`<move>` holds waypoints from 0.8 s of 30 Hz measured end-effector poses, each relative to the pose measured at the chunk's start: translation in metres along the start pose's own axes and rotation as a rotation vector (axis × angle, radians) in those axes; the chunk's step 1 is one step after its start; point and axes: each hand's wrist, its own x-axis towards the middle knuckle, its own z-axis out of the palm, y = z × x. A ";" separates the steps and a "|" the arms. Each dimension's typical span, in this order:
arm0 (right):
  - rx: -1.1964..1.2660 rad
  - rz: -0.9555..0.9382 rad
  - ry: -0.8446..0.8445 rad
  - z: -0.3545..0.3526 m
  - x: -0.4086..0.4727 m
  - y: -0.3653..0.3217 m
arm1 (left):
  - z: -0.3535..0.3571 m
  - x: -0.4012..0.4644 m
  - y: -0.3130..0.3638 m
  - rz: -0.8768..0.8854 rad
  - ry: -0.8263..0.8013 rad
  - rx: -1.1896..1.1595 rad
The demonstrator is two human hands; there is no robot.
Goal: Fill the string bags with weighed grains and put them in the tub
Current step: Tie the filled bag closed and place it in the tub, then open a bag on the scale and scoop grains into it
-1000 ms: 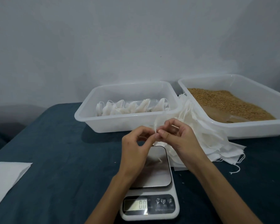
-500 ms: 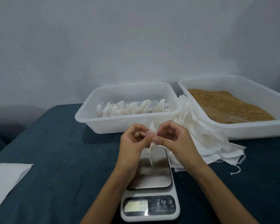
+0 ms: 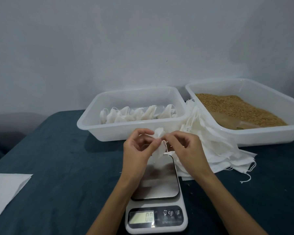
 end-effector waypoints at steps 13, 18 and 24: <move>0.470 0.272 0.039 -0.006 0.009 0.000 | -0.002 0.005 -0.003 -0.108 0.079 0.010; 0.119 0.077 0.099 -0.004 0.007 0.005 | -0.005 0.002 -0.007 -0.164 -0.038 -0.074; -0.064 -0.117 0.217 -0.005 0.002 0.000 | -0.005 0.004 -0.005 -0.141 0.052 0.006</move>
